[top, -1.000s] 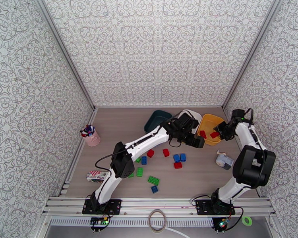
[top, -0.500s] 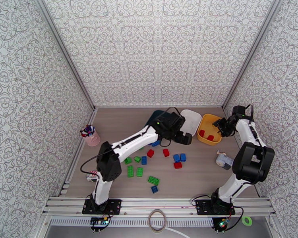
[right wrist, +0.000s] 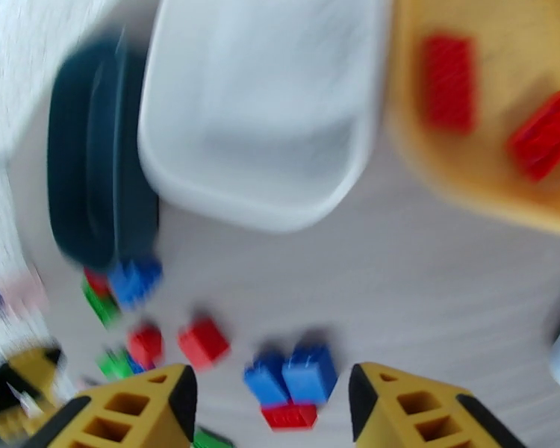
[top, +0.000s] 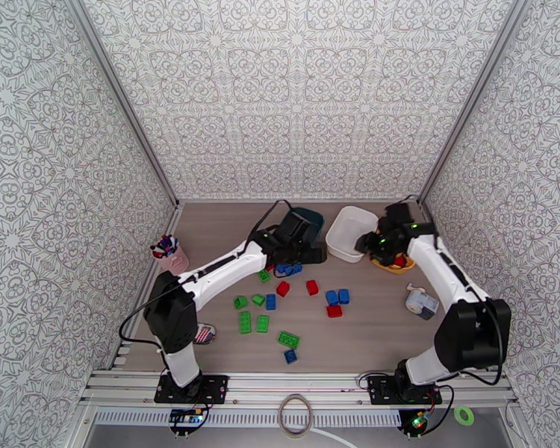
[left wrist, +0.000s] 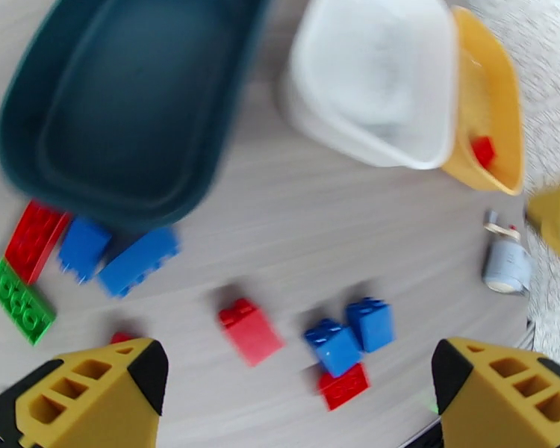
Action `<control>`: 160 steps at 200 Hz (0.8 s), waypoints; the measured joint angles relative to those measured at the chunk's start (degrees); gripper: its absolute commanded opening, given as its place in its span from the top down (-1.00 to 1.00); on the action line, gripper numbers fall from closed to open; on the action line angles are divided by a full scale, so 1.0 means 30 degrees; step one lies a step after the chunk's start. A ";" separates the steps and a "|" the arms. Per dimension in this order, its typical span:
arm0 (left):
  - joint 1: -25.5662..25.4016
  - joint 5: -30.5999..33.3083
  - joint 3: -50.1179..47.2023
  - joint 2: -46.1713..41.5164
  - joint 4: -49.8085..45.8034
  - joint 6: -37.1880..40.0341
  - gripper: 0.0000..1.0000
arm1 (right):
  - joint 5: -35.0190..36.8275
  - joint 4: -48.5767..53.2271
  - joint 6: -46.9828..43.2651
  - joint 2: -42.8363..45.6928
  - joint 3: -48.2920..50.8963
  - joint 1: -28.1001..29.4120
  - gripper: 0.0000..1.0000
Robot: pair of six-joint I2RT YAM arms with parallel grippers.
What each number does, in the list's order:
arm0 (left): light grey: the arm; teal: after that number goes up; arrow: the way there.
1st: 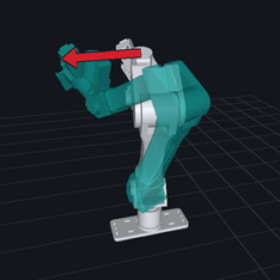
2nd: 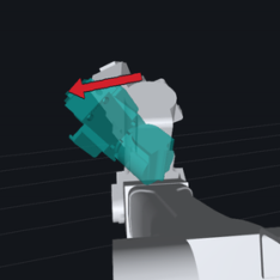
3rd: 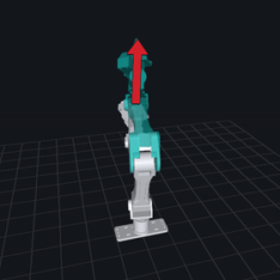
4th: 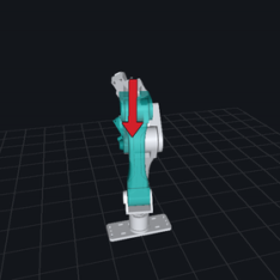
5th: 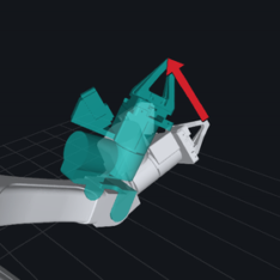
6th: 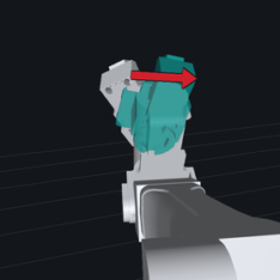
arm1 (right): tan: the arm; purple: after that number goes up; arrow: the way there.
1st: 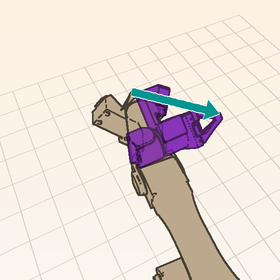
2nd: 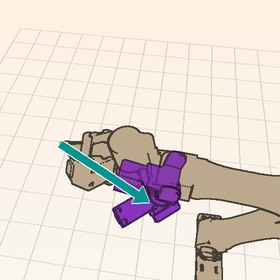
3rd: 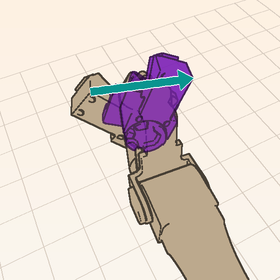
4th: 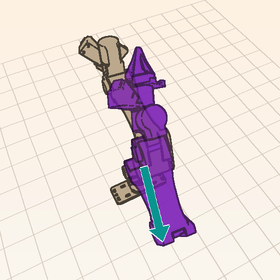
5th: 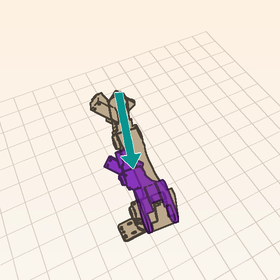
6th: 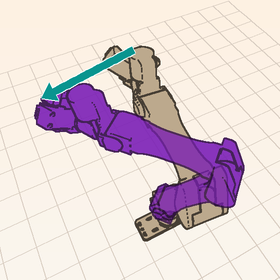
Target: Sort the legos into containers by color
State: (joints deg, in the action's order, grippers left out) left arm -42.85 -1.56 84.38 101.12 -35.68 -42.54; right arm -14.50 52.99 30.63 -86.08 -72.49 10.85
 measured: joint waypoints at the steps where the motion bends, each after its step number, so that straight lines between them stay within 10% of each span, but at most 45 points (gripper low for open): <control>1: 0.0015 0.0000 -0.0066 -0.0044 0.0007 -0.0029 -0.99 | 0.0080 0.0029 -0.0029 0.0080 0.0102 0.0189 -0.24; 65: 0.0080 0.0546 -0.4779 -0.3213 0.0801 -0.2317 -0.99 | 0.2098 0.0561 0.0874 0.2055 0.4459 0.6455 -0.37; 160: -0.0984 0.2018 -0.7941 -0.6353 0.0831 -0.4342 -0.99 | 0.3534 -0.0342 0.2025 -0.1049 0.5617 0.9646 -0.43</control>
State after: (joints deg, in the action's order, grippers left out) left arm -45.80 4.49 60.55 82.06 -33.19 -55.57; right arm -3.90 51.96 36.71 -89.23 -55.64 39.79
